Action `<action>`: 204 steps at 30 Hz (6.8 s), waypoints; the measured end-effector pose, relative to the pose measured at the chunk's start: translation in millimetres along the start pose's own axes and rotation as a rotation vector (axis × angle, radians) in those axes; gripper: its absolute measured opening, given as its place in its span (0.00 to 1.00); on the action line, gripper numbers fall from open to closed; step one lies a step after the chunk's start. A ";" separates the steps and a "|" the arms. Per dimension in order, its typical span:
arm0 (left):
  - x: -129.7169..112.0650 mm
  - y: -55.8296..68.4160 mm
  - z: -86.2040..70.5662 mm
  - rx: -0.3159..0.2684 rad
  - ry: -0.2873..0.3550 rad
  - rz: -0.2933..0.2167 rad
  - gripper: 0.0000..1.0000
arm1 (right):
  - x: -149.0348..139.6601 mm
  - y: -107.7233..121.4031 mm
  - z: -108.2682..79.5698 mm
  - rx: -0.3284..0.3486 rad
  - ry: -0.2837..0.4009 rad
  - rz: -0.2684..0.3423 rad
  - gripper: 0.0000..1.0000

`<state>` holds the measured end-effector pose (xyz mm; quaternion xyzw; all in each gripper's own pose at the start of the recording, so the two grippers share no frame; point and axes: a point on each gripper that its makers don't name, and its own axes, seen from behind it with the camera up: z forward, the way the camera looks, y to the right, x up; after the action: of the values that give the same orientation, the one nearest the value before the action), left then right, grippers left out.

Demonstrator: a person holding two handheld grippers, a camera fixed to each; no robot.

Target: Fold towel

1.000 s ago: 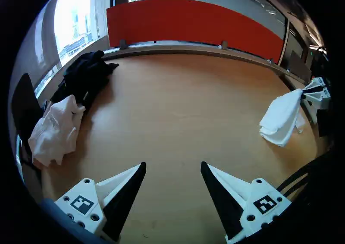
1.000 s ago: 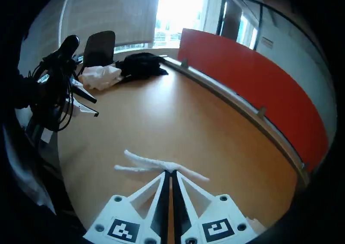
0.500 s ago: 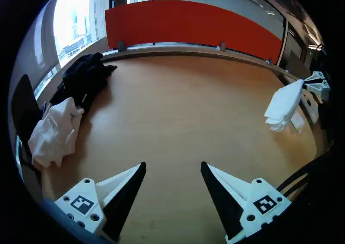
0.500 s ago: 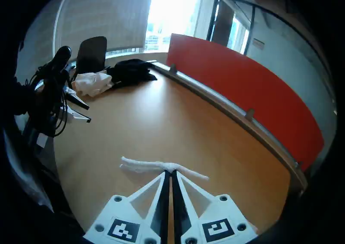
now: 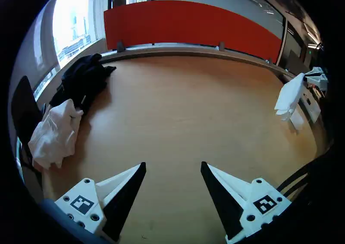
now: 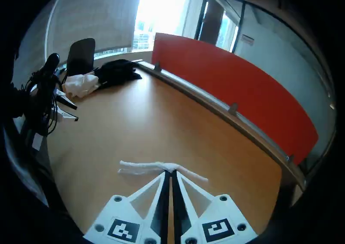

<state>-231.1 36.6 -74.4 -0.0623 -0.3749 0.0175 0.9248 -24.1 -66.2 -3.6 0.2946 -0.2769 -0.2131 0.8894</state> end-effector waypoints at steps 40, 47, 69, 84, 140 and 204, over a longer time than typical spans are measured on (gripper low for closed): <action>8.2 6.2 3.8 0.006 -0.010 0.031 0.94 | -65.8 181.9 -25.8 -0.231 -0.135 0.075 0.03; 7.8 5.5 3.4 0.007 -0.011 0.030 0.94 | -74.0 190.4 -25.0 -0.240 -0.155 0.088 0.03; 12.0 3.8 4.9 0.003 -0.012 0.041 0.94 | -139.4 177.7 -61.6 -0.267 -0.237 0.151 0.03; 12.4 2.4 4.3 0.003 -0.012 0.050 0.94 | -219.7 172.5 -88.6 -0.291 -0.366 0.236 0.03; 18.0 -1.7 2.5 0.012 -0.004 0.060 0.94 | -292.4 168.0 -91.8 -0.373 -0.529 0.291 0.82; 70.9 -10.3 1.7 0.086 0.132 0.009 0.94 | -170.2 148.3 -65.8 -0.551 0.057 0.661 1.00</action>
<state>-181.4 32.2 -22.8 -0.0254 -0.3117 0.0336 0.9492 -80.0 161.9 -15.2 -0.0528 -0.2644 0.0252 0.9626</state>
